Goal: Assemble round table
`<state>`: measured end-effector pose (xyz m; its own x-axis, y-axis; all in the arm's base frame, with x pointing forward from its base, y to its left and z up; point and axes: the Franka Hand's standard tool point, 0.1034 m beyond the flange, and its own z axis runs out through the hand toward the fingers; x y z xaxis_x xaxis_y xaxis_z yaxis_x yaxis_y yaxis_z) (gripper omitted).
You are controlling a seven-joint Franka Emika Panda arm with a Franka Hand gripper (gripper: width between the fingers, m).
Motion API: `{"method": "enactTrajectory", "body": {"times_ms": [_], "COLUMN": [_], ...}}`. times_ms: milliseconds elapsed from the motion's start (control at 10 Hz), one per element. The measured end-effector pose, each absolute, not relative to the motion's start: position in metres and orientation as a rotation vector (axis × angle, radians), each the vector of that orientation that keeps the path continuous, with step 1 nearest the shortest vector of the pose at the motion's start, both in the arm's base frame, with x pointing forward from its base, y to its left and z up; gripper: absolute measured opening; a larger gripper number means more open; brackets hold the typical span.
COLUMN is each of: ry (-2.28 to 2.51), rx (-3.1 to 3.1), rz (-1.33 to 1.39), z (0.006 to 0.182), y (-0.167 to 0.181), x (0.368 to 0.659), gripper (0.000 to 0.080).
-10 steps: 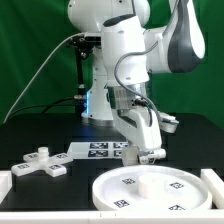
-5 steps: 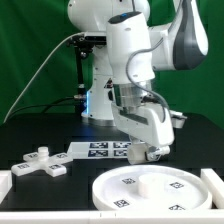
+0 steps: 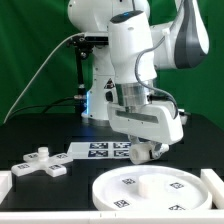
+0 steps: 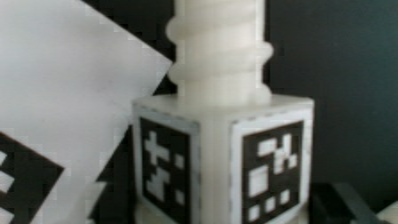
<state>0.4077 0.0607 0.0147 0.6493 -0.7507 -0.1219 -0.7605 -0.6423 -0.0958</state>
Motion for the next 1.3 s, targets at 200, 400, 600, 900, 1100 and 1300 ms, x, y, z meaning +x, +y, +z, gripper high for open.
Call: {"method": "enactTrajectory", "body": {"times_ms": [200, 400, 600, 900, 1100, 1300], "ry": [0.759, 0.529, 0.529, 0.529, 0.53, 0.539], "rx": [-2.936, -2.991, -2.991, -2.991, -2.991, -2.971], "rz": [0.148, 0.143, 0.144, 0.144, 0.145, 0.222], "z": [0.017, 0.01, 0.01, 0.01, 0.01, 0.014], "y": [0.088, 0.088, 0.088, 0.088, 0.088, 0.084], "x": [0.406, 0.404, 0.404, 0.404, 0.403, 0.405], "gripper": [0.0406, 0.0406, 0.0406, 0.0593, 0.064, 0.0647]}}
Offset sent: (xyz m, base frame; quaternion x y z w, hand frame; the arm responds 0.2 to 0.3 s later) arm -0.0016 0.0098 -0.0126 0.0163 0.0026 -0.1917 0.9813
